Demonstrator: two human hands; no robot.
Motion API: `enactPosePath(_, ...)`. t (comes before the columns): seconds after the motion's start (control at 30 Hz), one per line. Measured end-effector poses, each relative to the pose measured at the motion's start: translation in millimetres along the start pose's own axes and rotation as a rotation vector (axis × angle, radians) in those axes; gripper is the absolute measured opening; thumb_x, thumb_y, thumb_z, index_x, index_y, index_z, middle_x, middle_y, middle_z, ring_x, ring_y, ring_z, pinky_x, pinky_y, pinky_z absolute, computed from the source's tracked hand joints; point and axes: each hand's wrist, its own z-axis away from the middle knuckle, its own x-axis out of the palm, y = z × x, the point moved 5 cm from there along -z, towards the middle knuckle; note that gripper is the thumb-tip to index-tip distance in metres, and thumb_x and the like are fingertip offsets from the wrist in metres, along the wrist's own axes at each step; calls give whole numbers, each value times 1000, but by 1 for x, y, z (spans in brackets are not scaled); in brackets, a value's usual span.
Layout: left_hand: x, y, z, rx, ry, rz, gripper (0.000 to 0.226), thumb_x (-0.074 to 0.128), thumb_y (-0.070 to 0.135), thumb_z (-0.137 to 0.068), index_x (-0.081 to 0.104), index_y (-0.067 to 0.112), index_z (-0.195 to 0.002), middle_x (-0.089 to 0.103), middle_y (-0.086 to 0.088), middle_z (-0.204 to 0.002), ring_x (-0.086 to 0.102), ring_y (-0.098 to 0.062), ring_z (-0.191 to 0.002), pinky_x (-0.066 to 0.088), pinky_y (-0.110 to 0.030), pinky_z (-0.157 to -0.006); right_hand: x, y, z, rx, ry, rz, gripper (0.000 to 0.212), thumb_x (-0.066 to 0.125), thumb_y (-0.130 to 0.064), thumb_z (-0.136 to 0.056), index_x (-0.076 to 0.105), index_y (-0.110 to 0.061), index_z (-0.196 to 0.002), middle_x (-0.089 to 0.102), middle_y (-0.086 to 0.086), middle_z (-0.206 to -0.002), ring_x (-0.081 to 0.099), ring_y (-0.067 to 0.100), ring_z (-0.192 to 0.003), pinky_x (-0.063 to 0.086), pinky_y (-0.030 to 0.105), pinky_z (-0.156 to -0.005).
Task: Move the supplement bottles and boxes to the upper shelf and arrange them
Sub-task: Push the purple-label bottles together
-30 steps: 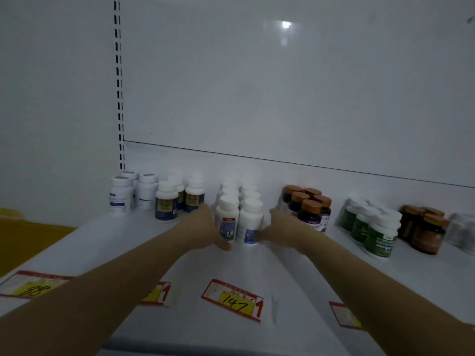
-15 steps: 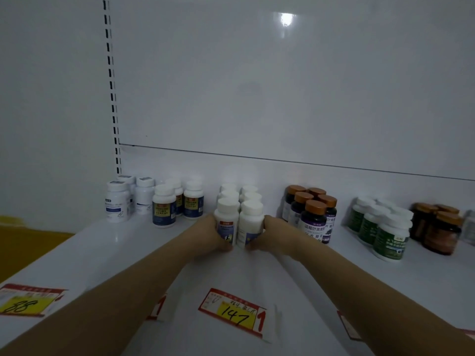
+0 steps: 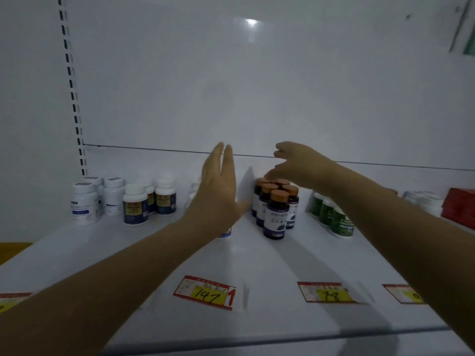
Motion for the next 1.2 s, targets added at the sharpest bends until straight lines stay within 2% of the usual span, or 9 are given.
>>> enactPosePath(0.1, 47, 34, -5, -134, -269, 98, 101, 69, 23, -82, -4, 8, -150, -4, -9, -159, 1, -23, -147, 11, -32, -118, -17, 34, 5, 62, 42, 69, 78, 68, -15, -84, 24, -7, -148, 39, 11, -148, 44, 26, -131, 38, 34, -104)
enactPosePath(0.2, 90, 33, -4, -379, -457, 212, 103, 80, 22, -70, 12, 5, -145, 26, -16, -149, 30, -30, -137, 32, -40, -112, -6, 85, 9, 170, -30, 140, 68, 66, -16, -85, 31, -4, -143, 43, 13, -144, 44, 28, -129, 39, 34, -101)
enactPosePath(0.3, 112, 27, 1, -523, -558, 272, 106, 80, 17, -71, 8, 4, -147, 32, -14, -149, 35, -29, -136, 38, -35, -108, 16, 128, 2, 220, -110, 153, 67, 67, -20, -84, 35, -4, -140, 45, 13, -143, 44, 27, -129, 38, 32, -101)
enactPosePath(0.37, 118, 25, 1, -558, -580, 247, 98, 78, 17, -73, 13, 5, -146, 33, -11, -149, 37, -26, -135, 38, -29, -101, 32, 148, -5, 222, -183, 147, 67, 66, -20, -85, 34, -3, -141, 46, 13, -143, 46, 27, -128, 39, 32, -102)
enactPosePath(0.5, 124, 26, -1, -558, -581, 200, 86, 72, 28, -80, 20, 10, -146, 36, -5, -149, 39, -21, -134, 35, -26, -102, 57, 164, -18, 160, -277, 204, 59, 55, -22, -92, 31, -2, -142, 46, 12, -142, 48, 26, -127, 42, 30, -102)
enactPosePath(0.67, 140, 24, -1, -558, -622, 260, 69, 71, 22, -80, 38, 18, -140, 48, -1, -142, 47, -20, -128, 34, -27, -105, 72, 159, -27, 10, -282, 300, 38, 39, -20, -99, 46, -5, -133, 54, 15, -135, 53, 29, -122, 43, 32, -101)
enactPosePath(0.87, 147, 17, -2, -574, -646, 282, 72, 71, 21, -80, 35, 19, -142, 45, 0, -145, 44, -19, -132, 29, -31, -111, 85, 165, -35, -25, -248, 352, 34, 34, -23, -99, 51, -8, -124, 58, 13, -125, 57, 28, -111, 43, 29, -86)
enactPosePath(1.0, 152, 12, -5, -545, -655, 254, 73, 71, 23, -81, 34, 19, -143, 45, -1, -145, 44, -19, -131, 30, -30, -111, 90, 165, -34, 3, -230, 367, 34, 33, -22, -99, 51, -8, -124, 57, 12, -126, 57, 29, -112, 42, 34, -94)
enactPosePath(1.2, 156, 6, -5, -574, -639, 237, 84, 76, 26, -75, 29, 14, -143, 44, -5, -145, 45, -23, -130, 35, -33, -109, 89, 160, -28, 67, -283, 381, 35, 39, -24, -96, 50, -9, -125, 57, 14, -126, 55, 31, -114, 41, 33, -93)
